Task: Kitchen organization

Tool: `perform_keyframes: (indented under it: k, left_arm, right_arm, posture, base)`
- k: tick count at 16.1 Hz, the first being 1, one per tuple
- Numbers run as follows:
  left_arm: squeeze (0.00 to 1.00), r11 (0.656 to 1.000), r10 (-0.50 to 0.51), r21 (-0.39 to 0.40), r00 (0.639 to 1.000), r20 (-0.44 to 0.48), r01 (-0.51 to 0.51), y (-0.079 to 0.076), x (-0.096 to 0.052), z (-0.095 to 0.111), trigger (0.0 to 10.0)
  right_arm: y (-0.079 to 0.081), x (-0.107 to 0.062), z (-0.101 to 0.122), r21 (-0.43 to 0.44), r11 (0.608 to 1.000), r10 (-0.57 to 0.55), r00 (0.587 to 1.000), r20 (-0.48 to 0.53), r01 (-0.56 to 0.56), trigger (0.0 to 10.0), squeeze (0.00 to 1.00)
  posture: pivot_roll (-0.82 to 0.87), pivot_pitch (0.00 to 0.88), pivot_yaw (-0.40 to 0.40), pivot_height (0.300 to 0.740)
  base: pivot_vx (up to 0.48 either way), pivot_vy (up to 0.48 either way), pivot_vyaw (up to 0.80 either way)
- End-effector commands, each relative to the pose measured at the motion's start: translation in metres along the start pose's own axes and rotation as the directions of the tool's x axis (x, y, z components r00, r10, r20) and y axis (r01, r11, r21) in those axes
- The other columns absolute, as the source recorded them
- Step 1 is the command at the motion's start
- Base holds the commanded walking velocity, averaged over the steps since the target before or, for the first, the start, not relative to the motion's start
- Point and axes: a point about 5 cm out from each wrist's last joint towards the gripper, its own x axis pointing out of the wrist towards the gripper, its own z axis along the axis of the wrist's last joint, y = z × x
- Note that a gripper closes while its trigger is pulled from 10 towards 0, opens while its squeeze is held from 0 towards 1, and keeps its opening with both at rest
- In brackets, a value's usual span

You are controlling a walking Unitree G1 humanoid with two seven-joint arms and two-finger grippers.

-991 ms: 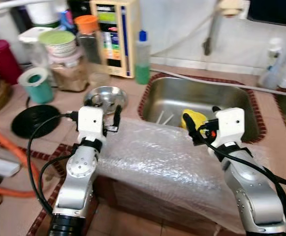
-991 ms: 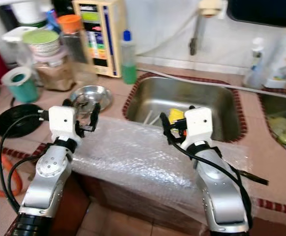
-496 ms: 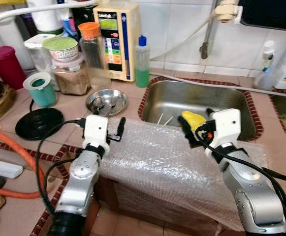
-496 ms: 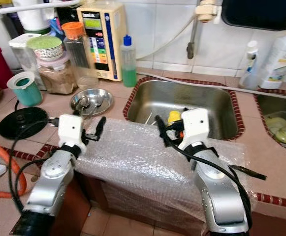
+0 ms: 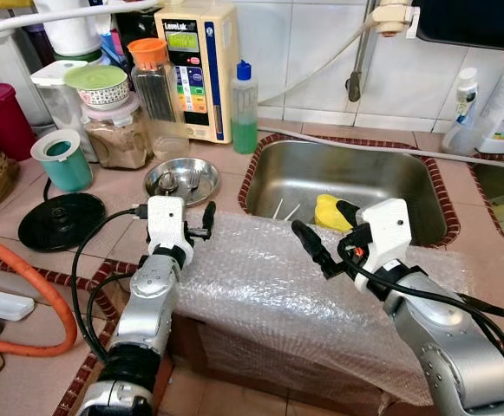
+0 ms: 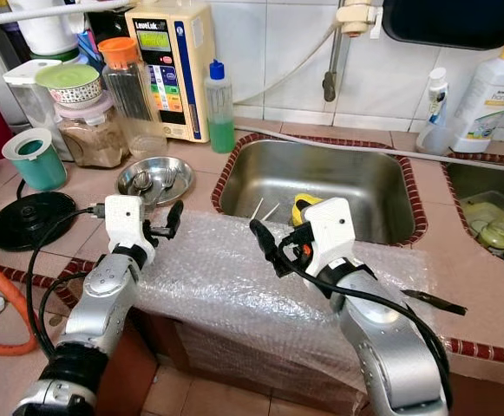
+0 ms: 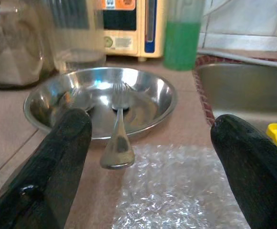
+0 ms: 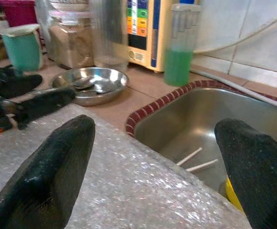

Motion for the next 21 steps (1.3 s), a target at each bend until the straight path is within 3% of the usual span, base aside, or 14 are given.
perform_keyframes:
  k: [1, 11, 12, 13, 14, 21]
  left_arm:
    - [0.00, 1.000, 0.014, -0.018, 1.000, -0.001, -0.014, 0.002, 0.003, 0.001, 10.0]
    - [0.00, 1.000, 0.006, -0.029, 1.000, -0.023, -0.007, 0.005, 0.014, 0.000, 10.0]
    - [0.00, 0.999, 0.005, -0.034, 0.999, -0.033, -0.006, 0.006, 0.015, -0.001, 8.5]
    - [0.00, 0.999, 0.006, -0.048, 0.999, -0.047, -0.008, 0.006, 0.016, -0.003, 2.6]
    - [0.00, 0.998, 0.004, -0.057, 0.998, -0.060, -0.007, 0.006, 0.017, -0.004, 0.0]
    - [0.00, 0.996, 0.020, -0.086, 0.996, -0.088, -0.027, 0.011, 0.020, -0.008, 0.0]
  right_arm:
    - [0.008, -0.001, 0.005, -0.007, 0.998, 0.058, 0.998, 0.004, -0.058, 10.0, 0.00]
    - [0.022, -0.002, 0.001, 0.018, 0.994, 0.106, 0.994, -0.014, -0.106, 10.0, 0.00]
    - [0.021, -0.002, 0.001, 0.018, 0.994, 0.105, 0.994, -0.015, -0.105, 10.0, 0.00]
    - [0.022, -0.002, 0.002, 0.024, 0.994, 0.111, 0.994, -0.017, -0.111, 10.0, 0.00]
    - [0.023, -0.003, 0.001, 0.027, 0.993, 0.119, 0.993, -0.020, -0.118, 10.0, 0.00]
    - [0.025, -0.006, -0.003, 0.038, 0.986, 0.162, 0.985, -0.050, -0.161, 10.0, 0.00]
  posture:
    - [-0.06, 0.000, 0.051, 0.740]
    - [-0.07, 0.000, 0.060, 0.740]
    - [-0.07, 0.000, 0.060, 0.740]
    - [-0.07, 0.000, 0.059, 0.740]
    - [-0.07, 0.000, 0.059, 0.740]
    - [-0.07, 0.000, 0.055, 0.740]
  base:
    - [0.000, 0.000, 0.00]
    - [0.000, 0.000, 0.00]
    - [0.000, 0.000, 0.00]
    - [0.000, 0.000, 0.00]
    - [0.000, 0.000, 0.00]
    - [0.000, 0.000, 0.00]
